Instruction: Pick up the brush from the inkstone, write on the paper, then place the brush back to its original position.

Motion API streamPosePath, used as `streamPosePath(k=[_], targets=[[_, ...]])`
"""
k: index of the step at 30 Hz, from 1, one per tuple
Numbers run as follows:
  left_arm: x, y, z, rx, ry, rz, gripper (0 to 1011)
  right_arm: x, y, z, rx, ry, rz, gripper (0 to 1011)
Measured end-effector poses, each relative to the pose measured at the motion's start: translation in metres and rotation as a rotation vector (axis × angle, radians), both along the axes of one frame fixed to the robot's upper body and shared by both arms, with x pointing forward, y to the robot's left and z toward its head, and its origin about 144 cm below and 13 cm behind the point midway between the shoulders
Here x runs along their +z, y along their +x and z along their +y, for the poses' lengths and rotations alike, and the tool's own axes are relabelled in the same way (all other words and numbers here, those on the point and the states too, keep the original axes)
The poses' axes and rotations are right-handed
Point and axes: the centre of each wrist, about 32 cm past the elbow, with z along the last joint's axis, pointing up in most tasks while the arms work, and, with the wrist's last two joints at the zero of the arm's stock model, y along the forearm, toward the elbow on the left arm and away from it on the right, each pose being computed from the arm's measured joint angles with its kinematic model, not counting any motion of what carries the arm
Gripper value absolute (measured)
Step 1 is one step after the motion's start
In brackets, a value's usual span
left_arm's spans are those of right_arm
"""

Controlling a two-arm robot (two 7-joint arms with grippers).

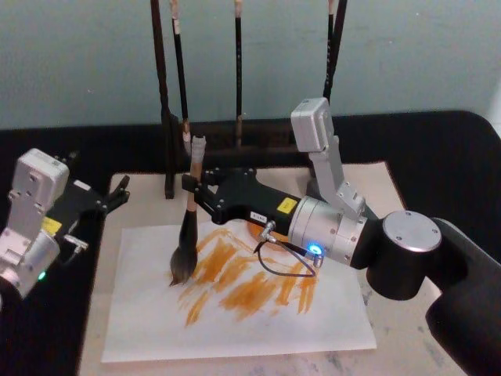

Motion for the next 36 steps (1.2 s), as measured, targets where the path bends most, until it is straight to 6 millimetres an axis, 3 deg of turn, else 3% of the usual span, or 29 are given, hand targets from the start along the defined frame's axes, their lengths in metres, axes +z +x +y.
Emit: streamPosePath(k=[36], targets=[[0.0, 0.0, 0.0, 0.0, 0.0, 0.0, 1001, 0.0009, 0.0056, -0.0013, -0.072, -0.027, -0.094, 155]])
